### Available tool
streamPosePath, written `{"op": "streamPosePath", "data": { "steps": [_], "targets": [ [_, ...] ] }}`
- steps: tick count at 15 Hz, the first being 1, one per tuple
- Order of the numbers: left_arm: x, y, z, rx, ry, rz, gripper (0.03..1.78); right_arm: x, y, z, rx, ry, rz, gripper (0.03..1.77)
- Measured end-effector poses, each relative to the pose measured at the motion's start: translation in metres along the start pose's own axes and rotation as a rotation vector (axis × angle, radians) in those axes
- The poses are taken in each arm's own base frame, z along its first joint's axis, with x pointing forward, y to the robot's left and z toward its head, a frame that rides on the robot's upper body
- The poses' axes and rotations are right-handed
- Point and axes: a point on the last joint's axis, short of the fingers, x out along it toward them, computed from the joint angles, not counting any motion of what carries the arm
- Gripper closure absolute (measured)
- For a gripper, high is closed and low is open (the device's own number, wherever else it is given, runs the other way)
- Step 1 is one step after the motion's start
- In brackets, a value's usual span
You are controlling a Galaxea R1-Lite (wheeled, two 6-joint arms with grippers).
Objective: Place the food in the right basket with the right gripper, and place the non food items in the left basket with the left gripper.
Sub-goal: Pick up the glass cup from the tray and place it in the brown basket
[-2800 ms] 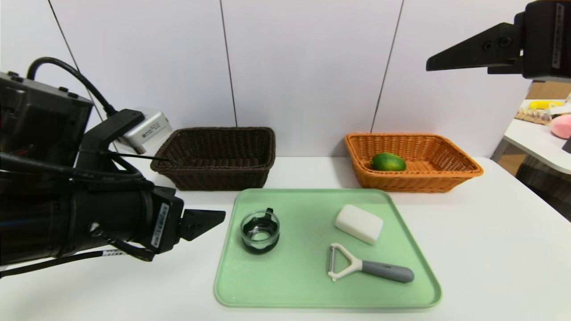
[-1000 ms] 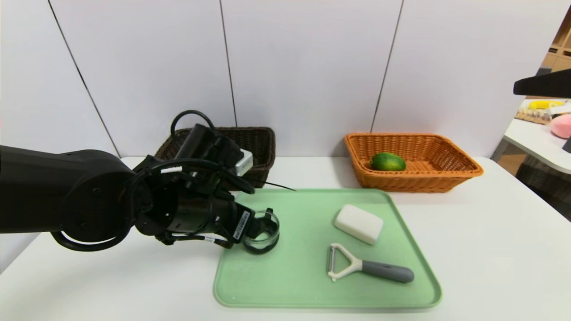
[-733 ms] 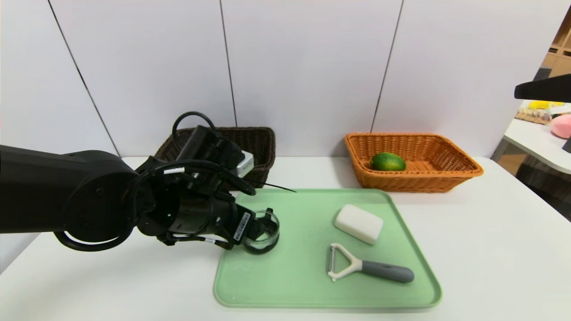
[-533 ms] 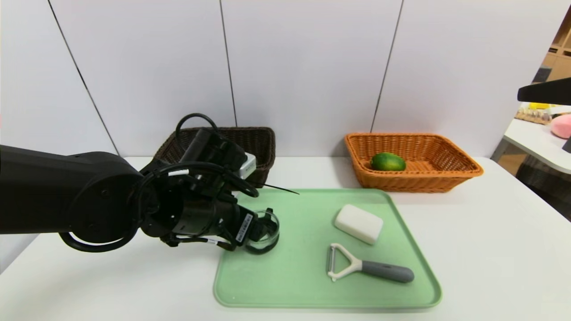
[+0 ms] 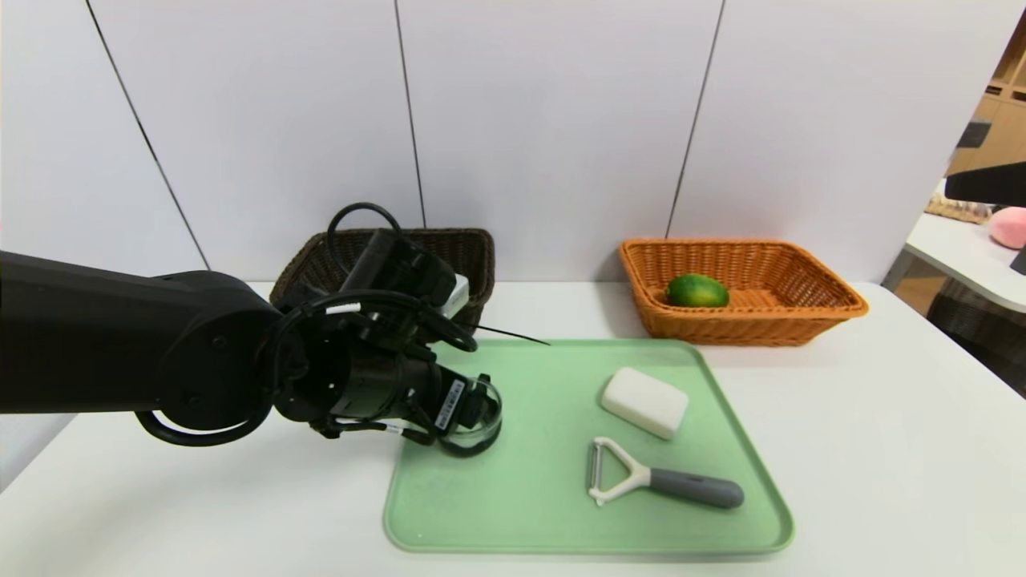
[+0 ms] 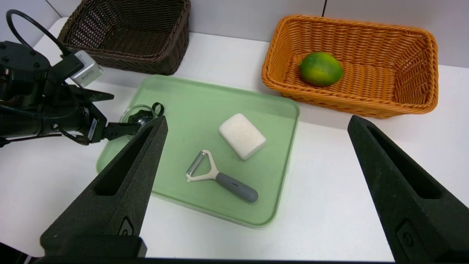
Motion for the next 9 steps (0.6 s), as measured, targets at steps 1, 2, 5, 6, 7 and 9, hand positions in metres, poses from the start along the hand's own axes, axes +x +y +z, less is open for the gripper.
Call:
{"op": "streamPosePath", "data": {
  "steps": [1, 2, 5, 6, 7, 9],
  "targets": [
    [0.0011, -0.0005, -0.0002, 0.0, 0.003, 0.0, 0.12, -0.0007, -0.0003, -0.0003, 0.0, -0.001, 0.001, 0.11],
    [0.0023, -0.0005, -0.0007, 0.002, 0.007, 0.006, 0.12, -0.0014, -0.0005, -0.0006, 0.001, -0.002, 0.0, 0.11],
    [0.0047, -0.0008, -0.0013, 0.004, 0.013, 0.015, 0.12, -0.0026, -0.001, -0.001, 0.003, -0.004, 0.001, 0.11],
    [0.0055, -0.0008, -0.0015, 0.004, 0.014, 0.018, 0.12, -0.0027, -0.0011, -0.0012, 0.003, -0.004, 0.001, 0.11],
    [0.0059, -0.0009, -0.0016, 0.005, 0.015, 0.018, 0.12, -0.0028, -0.0013, -0.0018, 0.003, -0.002, 0.001, 0.11],
    [0.0065, -0.001, -0.0016, 0.005, 0.015, 0.018, 0.12, -0.0027, -0.0015, -0.003, 0.003, 0.001, -0.001, 0.11]
  ]
}}
